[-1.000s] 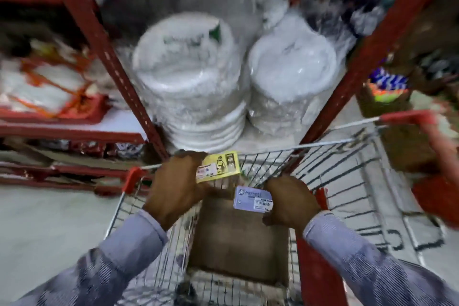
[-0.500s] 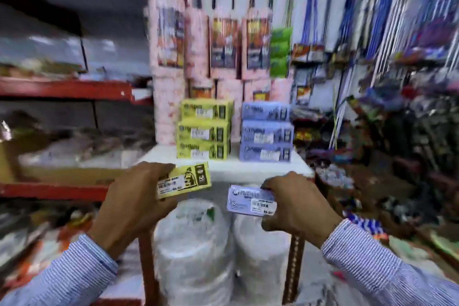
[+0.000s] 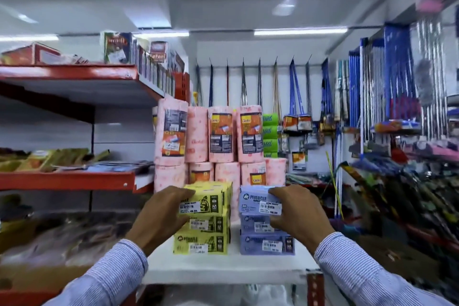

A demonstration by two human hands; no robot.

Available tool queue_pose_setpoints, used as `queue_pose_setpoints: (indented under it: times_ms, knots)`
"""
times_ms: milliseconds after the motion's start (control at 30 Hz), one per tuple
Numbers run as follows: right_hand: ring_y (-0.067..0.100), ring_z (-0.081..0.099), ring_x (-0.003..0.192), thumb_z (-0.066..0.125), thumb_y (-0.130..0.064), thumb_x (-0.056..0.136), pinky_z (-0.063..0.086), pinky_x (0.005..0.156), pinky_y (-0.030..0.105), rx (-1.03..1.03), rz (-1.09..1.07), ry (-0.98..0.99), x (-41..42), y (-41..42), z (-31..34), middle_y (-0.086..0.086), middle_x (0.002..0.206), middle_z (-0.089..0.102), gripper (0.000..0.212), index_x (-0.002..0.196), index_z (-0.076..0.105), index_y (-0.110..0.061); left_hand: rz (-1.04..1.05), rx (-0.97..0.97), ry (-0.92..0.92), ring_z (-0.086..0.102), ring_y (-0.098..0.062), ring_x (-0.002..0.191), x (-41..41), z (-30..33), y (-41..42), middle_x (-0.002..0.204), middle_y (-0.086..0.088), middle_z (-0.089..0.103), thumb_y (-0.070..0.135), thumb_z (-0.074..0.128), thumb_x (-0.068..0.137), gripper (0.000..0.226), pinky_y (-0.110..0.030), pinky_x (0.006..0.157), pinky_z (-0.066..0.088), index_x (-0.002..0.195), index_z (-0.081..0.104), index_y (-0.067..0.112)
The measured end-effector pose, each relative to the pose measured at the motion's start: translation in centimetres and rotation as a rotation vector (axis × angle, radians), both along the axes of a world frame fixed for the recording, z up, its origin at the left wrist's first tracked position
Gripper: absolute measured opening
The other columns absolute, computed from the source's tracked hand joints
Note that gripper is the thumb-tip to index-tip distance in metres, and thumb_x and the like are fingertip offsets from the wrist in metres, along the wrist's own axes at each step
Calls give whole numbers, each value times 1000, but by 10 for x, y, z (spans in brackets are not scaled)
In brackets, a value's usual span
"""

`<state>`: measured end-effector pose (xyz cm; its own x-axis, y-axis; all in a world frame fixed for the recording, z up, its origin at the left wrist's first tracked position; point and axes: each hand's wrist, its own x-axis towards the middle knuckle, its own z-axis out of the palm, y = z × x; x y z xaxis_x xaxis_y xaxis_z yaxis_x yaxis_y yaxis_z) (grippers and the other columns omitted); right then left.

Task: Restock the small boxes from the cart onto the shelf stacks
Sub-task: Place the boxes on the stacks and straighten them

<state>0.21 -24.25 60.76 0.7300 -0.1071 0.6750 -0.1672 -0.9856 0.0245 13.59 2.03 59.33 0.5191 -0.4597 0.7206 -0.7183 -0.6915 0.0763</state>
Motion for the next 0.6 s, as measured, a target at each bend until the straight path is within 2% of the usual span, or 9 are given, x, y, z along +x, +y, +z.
queue_pose_setpoints:
  times_ms: [200, 400, 600]
  knots:
    - [24, 62, 99, 76, -36, 74, 53, 83, 36, 6, -38, 46, 31, -11, -3, 4, 110, 67, 45, 115, 62, -23, -36, 32, 49, 66, -18, 102, 36, 5, -18, 118, -3, 72, 16, 83, 72, 54, -35, 90, 56, 123, 64, 22]
    - [23, 60, 105, 77, -32, 78, 52, 86, 35, 2, -30, 54, 52, -23, -13, 3, 113, 67, 44, 119, 62, -24, -57, 23, 100, 65, -18, 106, 59, 1, -27, 121, -2, 70, 16, 84, 72, 55, -37, 93, 54, 123, 65, 23]
    - [22, 60, 99, 77, -26, 75, 49, 79, 33, 67, -13, 36, 60, -28, -15, 3, 109, 68, 42, 115, 65, -24, -108, -37, 151, 65, -18, 102, 71, -5, -30, 120, -1, 70, 11, 81, 74, 53, -38, 89, 56, 123, 65, 24]
